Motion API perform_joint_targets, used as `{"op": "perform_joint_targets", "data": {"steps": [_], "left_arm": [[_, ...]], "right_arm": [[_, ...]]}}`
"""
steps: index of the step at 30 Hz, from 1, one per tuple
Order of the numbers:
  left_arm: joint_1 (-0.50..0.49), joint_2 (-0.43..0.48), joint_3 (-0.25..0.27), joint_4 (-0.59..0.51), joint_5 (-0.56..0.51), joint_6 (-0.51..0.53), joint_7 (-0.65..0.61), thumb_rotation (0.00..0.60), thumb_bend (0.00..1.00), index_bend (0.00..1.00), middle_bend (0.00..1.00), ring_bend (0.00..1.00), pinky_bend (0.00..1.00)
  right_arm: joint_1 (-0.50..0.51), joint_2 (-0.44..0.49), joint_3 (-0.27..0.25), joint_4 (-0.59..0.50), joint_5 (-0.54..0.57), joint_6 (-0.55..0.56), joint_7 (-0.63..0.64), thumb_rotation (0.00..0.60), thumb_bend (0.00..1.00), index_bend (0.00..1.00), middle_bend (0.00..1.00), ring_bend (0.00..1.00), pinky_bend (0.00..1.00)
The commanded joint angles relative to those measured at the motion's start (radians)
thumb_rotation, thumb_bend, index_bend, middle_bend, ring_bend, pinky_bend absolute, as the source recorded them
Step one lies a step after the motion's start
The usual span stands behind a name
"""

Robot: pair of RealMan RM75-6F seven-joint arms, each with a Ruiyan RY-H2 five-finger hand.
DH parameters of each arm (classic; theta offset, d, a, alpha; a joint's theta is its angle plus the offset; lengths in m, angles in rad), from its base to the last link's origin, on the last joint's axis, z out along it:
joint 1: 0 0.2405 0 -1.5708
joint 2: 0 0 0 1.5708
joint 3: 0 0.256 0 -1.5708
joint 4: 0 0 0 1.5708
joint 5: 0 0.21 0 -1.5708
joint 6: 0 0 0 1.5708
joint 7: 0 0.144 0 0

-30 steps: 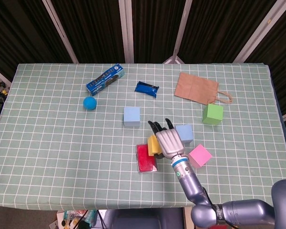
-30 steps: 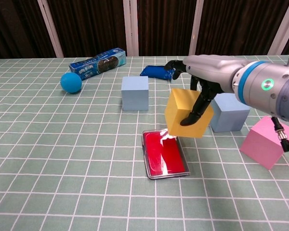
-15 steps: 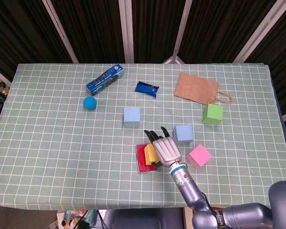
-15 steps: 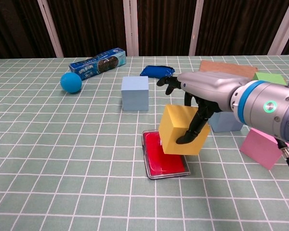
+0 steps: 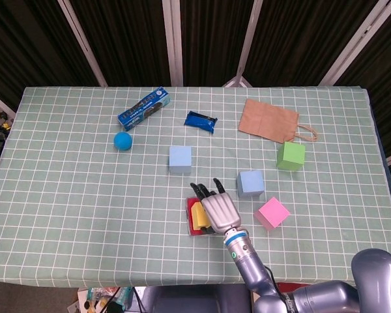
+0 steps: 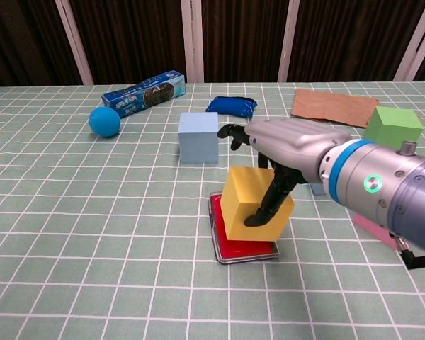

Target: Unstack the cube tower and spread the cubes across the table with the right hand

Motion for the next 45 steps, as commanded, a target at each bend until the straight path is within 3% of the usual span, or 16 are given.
{"op": "perform_joint_targets", "data": {"steps": [1,7,16,21,25,29,34,40,45], "left_arm": [[-0.002,-0.001,-0.001,0.000,-0.003,-0.004,0.003,0.600,0.32,0.10,0.00,0.00,0.01],[-0.003,0.000,-0.004,0.000,-0.007,-0.006,-0.001,0.600,0.32,0.10,0.00,0.00,0.01],[-0.002,0.003,-0.008,0.002,-0.016,-0.009,-0.007,0.600,0.32,0.10,0.00,0.00,0.01],[-0.002,0.007,-0.008,0.002,-0.017,-0.014,-0.016,0.600,0.32,0.10,0.00,0.00,0.01],[-0.001,0.008,-0.009,0.002,-0.020,-0.013,-0.020,0.600,0.32,0.10,0.00,0.00,0.01],[-0.001,0.003,-0.003,-0.004,-0.008,-0.011,-0.005,0.600,0.32,0.10,0.00,0.00,0.01],[0.001,-0.006,0.004,-0.009,0.005,-0.003,0.022,0.600,0.32,0.10,0.00,0.00,0.01],[0.002,-0.014,0.006,-0.005,0.020,0.009,0.029,0.600,0.32,0.10,0.00,0.00,0.01],[0.000,-0.017,0.009,0.009,0.046,0.018,0.026,0.600,0.32,0.10,0.00,0.00,0.01]], "right_arm": [[0.006,-0.008,-0.002,0.008,0.006,-0.011,-0.011,0.600,0.17,0.01,0.13,0.25,0.05],[0.011,-0.018,-0.006,0.014,-0.019,0.003,-0.035,0.600,0.10,0.00,0.05,0.11,0.02],[0.000,0.084,0.029,-0.081,-0.005,0.049,-0.075,0.600,0.05,0.00,0.02,0.07,0.00],[-0.044,0.254,0.072,-0.190,0.050,0.058,-0.034,0.600,0.05,0.00,0.01,0.05,0.00],[-0.107,0.410,0.087,-0.257,0.022,0.061,0.059,0.600,0.05,0.00,0.01,0.05,0.00],[-0.179,0.552,0.044,-0.307,-0.059,0.067,0.117,0.600,0.05,0.00,0.01,0.05,0.00],[-0.300,0.647,-0.032,-0.310,-0.272,0.122,0.262,0.600,0.05,0.00,0.01,0.05,0.00],[-0.462,0.702,-0.158,-0.199,-0.561,0.213,0.463,0.600,0.05,0.00,0.01,0.05,0.00],[-0.556,0.701,-0.216,-0.091,-0.688,0.293,0.550,0.600,0.05,0.00,0.01,0.05,0.00]]}}
